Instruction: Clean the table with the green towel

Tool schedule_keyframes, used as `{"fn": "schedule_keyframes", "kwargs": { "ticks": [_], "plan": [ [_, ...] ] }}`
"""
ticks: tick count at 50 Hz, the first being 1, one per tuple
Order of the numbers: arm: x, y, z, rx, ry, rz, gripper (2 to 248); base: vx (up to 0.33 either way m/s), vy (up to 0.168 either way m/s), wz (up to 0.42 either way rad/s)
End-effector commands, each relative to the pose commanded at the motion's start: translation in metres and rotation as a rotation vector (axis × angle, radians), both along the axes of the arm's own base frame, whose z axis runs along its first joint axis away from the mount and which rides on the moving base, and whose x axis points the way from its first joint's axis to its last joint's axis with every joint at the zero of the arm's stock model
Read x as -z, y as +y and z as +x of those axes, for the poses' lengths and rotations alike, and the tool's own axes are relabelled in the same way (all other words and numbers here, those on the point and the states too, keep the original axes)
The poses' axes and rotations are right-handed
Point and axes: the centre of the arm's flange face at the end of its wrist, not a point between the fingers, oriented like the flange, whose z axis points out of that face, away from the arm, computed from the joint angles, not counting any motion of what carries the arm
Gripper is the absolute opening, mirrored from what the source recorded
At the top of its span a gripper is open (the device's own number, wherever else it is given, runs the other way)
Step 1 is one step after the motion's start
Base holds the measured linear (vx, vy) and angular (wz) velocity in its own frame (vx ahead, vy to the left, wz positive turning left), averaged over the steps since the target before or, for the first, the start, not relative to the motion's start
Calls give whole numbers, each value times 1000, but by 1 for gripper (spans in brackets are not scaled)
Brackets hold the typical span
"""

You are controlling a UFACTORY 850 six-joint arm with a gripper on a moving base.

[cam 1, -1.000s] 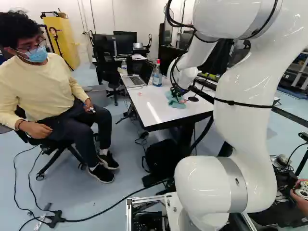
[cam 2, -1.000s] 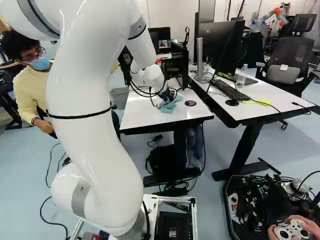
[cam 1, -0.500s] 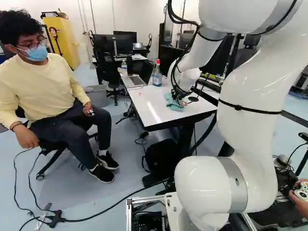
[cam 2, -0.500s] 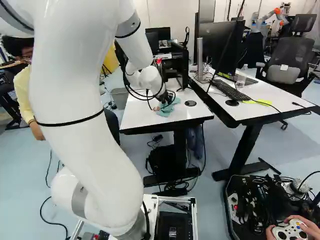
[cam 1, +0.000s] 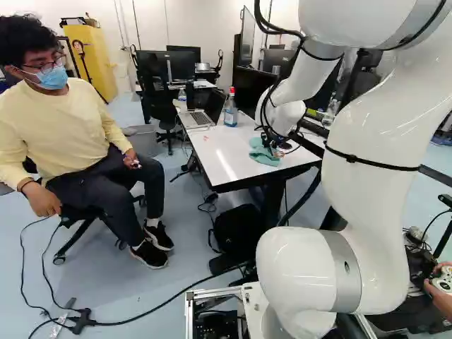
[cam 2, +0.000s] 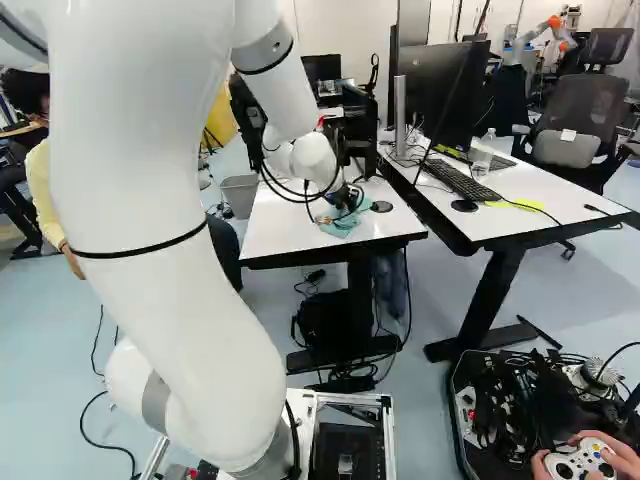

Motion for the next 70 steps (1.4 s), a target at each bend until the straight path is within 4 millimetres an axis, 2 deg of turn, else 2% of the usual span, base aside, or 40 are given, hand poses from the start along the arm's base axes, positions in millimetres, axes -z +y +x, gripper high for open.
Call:
{"fn": "schedule_keyframes", "kwargs": {
  "ticks": [9, 18, 40, 54, 70],
  "plan": [
    [0, -12, 10, 18, -5, -1, 51, 0, 0, 0],
    [1, -14, 27, 12, -12, -3, 51, 0, 0, 0],
    [3, 10, 59, -44, -24, -6, 51, 0, 0, 0],
    [2, 34, 57, -85, -21, -4, 51, 0, 0, 0],
    [1, 46, 31, -100, -8, -2, 51, 0, 0, 0]
  ]
}}
